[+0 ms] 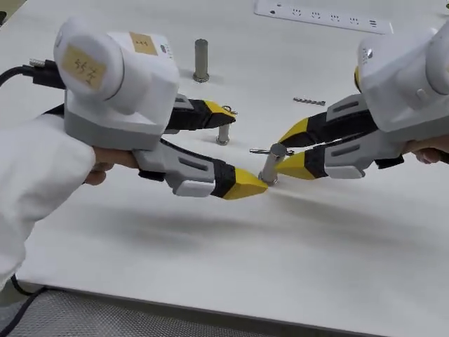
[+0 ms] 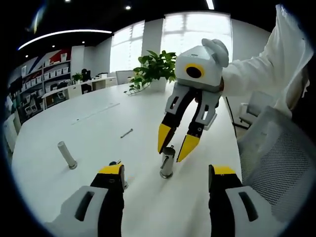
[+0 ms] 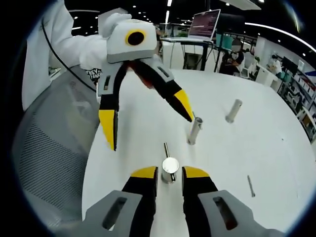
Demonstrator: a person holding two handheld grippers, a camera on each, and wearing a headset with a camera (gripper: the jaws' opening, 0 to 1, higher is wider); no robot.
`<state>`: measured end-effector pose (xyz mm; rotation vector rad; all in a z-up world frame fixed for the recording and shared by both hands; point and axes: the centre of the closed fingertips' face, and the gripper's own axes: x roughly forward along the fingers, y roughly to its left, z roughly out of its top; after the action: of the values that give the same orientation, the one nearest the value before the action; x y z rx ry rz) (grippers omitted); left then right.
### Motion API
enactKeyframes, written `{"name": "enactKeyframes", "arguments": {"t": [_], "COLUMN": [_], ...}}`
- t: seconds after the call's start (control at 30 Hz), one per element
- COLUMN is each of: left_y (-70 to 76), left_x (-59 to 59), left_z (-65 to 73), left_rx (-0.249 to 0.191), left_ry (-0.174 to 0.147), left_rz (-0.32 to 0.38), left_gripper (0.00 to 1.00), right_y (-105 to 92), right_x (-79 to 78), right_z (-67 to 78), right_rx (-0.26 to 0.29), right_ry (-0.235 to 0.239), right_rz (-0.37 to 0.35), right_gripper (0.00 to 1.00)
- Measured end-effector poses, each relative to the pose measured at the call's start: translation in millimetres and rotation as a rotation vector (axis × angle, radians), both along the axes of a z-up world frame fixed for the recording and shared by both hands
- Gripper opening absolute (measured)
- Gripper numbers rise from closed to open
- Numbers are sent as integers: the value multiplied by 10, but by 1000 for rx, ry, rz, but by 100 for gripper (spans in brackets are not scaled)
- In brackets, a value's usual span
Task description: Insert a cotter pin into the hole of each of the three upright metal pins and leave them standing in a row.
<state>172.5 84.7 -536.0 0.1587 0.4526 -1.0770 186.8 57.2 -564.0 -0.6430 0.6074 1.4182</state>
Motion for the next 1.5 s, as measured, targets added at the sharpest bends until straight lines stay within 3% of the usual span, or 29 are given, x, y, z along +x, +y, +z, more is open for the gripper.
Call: {"name": "enactKeyframes", "arguments": {"t": [0.37,0.73,0.87,0.97,1.13,1.27,1.37,1.5], "left_y": [145,225,283,286,286,312,326,324], "left_x": [-83,-208,-208,-215,-244,-247,-227,-208], "left_z": [-35,-81,-106,-98,-68,-72,-56,-8], "left_rx": [9,26,45,33,14,18,34,12], "left_ry": [23,77,89,90,95,95,78,77], "left_rz": [62,74,110,122,133,139,149,162], "left_gripper": [80,98,99,99,99,99,99,99], "right_y": [31,46,52,48,-5,-43,-66,-88], "right_x": [27,-14,-42,-49,62,174,235,321], "right_z": [-31,4,17,28,30,52,77,65], "right_rx": [2,30,32,31,22,28,36,37], "right_ry": [15,44,45,40,28,30,35,39], "right_rz": [-6,-18,-32,-43,-71,-94,-108,-123], "right_gripper": [9,8,8,7,7,7,7,7]}}
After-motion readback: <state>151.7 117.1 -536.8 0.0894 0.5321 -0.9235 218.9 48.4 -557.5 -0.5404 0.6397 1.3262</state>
